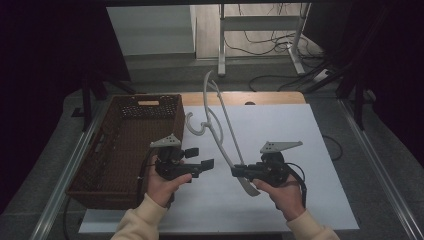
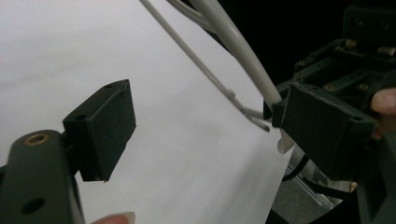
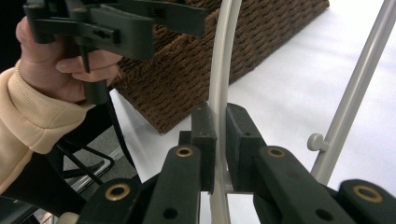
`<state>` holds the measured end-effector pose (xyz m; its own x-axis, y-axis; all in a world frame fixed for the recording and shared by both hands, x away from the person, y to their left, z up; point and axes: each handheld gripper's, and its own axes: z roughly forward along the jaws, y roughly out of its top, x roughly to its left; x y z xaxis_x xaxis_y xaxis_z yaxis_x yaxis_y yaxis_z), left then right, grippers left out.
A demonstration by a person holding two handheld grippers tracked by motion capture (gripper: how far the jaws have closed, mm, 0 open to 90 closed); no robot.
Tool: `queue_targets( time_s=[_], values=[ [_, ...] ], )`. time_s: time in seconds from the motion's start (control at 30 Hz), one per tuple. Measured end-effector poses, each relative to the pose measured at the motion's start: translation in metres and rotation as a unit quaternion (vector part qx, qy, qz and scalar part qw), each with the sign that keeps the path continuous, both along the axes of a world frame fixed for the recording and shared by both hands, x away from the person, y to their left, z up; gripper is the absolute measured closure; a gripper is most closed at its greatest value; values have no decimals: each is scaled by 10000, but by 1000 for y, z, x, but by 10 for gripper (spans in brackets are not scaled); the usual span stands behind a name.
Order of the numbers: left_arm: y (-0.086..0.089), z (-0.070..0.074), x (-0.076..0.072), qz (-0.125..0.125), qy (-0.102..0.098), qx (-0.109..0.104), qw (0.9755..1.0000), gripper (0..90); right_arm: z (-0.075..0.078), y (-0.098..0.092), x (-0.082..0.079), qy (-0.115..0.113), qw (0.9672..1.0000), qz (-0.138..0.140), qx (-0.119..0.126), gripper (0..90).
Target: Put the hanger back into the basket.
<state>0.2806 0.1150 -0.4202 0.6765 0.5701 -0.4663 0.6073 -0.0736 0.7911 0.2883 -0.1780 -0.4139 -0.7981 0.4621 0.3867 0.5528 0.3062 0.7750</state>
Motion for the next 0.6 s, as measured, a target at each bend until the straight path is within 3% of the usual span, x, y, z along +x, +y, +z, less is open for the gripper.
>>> queue_targets(
  time_s=[0.17, 0.37, 0.6],
  values=[
    [-10, -2, 6, -102, 77, -287, 9995, 197, -2, 5, -3, -33, 10000, 23, 37, 825],
    [-18, -4, 10, -107, 122, -478, 9987, 239, -3, 7, -5, -69, 9999, -4, 136, 824],
    [-22, -8, 12, -59, 142, -784, 9968, 363, -7, 12, -8, -70, 9996, 2, 284, 824]
  ],
)
